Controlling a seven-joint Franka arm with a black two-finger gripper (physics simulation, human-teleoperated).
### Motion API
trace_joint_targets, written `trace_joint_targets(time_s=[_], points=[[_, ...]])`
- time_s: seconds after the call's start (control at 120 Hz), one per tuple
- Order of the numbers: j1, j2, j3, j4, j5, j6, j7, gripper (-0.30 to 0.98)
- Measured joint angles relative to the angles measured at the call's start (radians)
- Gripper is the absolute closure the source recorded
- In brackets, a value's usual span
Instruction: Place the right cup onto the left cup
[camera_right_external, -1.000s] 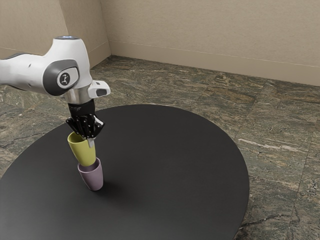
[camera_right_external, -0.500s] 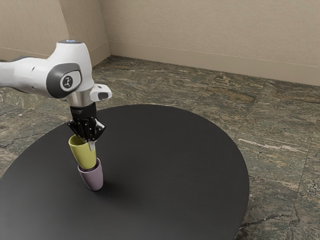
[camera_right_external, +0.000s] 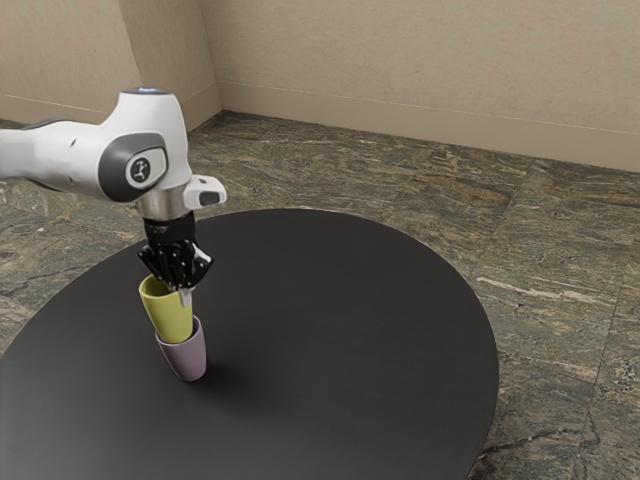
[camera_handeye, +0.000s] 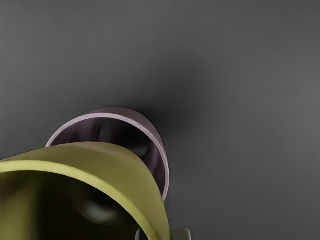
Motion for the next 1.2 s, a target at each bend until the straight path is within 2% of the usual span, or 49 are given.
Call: trace_joint_targets(time_s=[0.267, 0.525, 0.7, 0.9, 1.2], points=[[0.003, 0.01, 0.0, 0.0, 0.0, 0.004, 0.0, 0.78], [0.003, 0.009, -0.001, 0.001, 0.009, 0.009, 0.006, 0.33], [-0.001, -0.001, -0.001, 0.046, 0.011, -0.001, 0.016, 0.16], [-0.012, 0.004, -0.006, 0.206, 0.011, -0.11, 0.028, 0.08], [-0.089, 0.018, -0.01, 0.467, 0.01, -0.321, 0.04, 0.04]])
